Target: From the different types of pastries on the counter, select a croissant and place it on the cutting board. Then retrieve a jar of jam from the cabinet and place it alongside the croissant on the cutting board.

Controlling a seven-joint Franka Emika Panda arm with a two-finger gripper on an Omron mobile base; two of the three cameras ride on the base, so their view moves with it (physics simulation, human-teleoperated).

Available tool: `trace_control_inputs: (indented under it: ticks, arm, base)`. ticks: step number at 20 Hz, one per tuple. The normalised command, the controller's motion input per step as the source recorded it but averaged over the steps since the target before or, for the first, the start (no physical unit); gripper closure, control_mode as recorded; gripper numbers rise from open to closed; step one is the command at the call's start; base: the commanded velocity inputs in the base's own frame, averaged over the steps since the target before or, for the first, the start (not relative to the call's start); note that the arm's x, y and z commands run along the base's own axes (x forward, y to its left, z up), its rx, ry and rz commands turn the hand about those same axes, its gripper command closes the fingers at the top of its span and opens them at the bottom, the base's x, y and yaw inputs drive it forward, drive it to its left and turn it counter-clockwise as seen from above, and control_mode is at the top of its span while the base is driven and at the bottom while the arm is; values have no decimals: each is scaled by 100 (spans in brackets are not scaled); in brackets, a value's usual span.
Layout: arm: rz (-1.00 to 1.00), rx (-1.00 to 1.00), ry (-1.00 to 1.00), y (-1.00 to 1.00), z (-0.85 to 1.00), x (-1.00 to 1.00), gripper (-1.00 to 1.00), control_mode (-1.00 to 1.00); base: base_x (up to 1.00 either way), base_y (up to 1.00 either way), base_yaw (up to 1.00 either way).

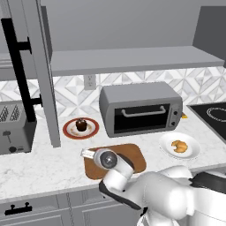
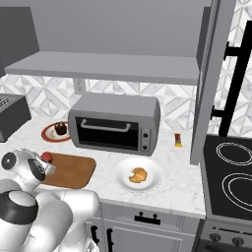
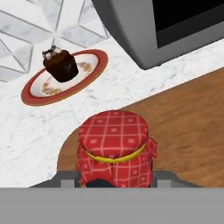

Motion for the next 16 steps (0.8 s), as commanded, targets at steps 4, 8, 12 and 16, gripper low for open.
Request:
trace_control_inputs:
  ticks: [4,8,12,16]
  arm:
    - [-4,7,0,0,-18,4,100,-100]
    - [-1,2,0,0,-31,18,100,-100]
    - [0,0,0,0,-46,19,-100,-100]
    - [0,0,0,-1,-41,3,-100,-100]
  base:
    - [0,0,0]
    - [0,0,0]
    - [0,0,0]
    - [0,0,0]
